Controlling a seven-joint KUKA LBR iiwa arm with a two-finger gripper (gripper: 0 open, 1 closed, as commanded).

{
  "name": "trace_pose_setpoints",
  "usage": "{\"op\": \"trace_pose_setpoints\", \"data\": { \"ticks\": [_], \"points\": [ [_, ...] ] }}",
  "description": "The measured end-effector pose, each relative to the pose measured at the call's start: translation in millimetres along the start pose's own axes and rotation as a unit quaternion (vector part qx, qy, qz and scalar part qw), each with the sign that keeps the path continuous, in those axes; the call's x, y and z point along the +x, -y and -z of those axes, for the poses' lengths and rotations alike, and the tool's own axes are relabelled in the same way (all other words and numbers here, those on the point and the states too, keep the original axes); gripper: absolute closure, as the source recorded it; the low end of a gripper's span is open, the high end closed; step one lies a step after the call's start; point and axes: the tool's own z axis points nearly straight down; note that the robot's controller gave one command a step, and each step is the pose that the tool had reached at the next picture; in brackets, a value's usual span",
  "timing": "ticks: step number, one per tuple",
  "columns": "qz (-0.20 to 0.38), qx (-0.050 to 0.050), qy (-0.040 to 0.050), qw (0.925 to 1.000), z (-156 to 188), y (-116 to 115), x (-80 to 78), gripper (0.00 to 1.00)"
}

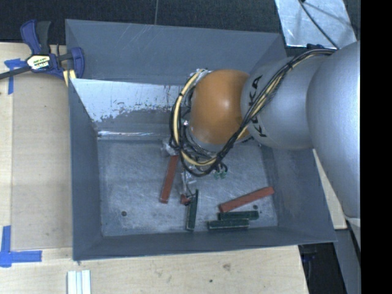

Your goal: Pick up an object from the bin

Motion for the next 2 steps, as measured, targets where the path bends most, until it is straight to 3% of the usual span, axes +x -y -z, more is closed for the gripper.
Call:
{"op": "trace_pose_setpoints", "data": {
  "ticks": [1,2],
  "points": [
    [0.116,0.001,0.0002,0.9933,-0.1,-19.2,-2.9,0.0],
    [0.114,-0.001,-0.0015,0.9934,-0.6,-20.5,-2.5,1.0]
  ]
}}
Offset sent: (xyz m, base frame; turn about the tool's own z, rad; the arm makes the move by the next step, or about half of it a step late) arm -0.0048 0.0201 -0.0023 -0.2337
